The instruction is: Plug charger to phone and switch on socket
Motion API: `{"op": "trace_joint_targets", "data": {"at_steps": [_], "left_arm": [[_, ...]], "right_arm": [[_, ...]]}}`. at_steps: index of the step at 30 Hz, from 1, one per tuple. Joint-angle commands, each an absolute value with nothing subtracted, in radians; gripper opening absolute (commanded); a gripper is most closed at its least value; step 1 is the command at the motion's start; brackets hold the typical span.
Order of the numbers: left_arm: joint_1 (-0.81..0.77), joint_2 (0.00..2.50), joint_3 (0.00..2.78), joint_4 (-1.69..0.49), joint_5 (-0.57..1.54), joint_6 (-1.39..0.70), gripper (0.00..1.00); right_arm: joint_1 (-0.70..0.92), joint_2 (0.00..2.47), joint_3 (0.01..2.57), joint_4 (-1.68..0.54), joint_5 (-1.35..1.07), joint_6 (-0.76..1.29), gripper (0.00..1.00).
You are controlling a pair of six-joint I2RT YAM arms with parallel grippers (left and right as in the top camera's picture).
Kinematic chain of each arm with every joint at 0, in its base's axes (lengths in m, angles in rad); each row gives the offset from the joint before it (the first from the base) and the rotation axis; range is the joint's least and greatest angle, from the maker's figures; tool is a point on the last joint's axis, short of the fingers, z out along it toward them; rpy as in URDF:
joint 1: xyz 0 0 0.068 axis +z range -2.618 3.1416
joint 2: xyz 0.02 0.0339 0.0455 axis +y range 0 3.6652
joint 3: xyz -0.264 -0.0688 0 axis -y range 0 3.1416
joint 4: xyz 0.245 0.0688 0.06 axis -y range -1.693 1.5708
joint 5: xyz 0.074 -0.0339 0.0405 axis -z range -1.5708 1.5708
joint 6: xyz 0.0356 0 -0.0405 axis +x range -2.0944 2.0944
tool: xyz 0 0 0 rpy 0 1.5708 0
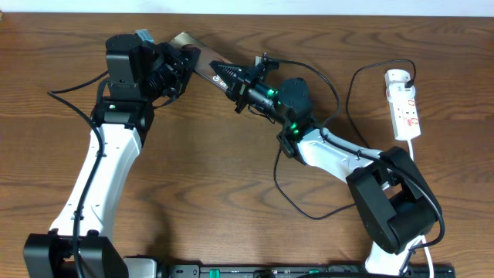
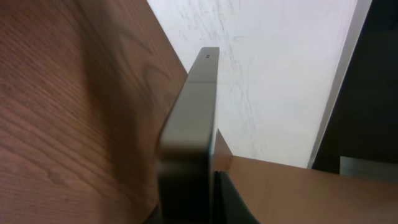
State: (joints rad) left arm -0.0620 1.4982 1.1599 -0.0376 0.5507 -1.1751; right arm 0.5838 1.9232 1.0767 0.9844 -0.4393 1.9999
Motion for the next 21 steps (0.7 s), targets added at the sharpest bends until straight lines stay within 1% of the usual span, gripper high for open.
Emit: {"op": "trace_joint_targets", "data": {"at_steps": [1,21], "left_arm": [[-0.075,1.496,1.182,-0.016,0.575,-1.165,0.07],[-0.075,1.496,1.182,-0.001,0.575,-1.165,0.07]], "right_arm": [[0.604,1.917,1.084,0.976,-0.469,1.973,0.01],[0.604,1.917,1.084,0.976,-0.477,1.972,0.01]]}}
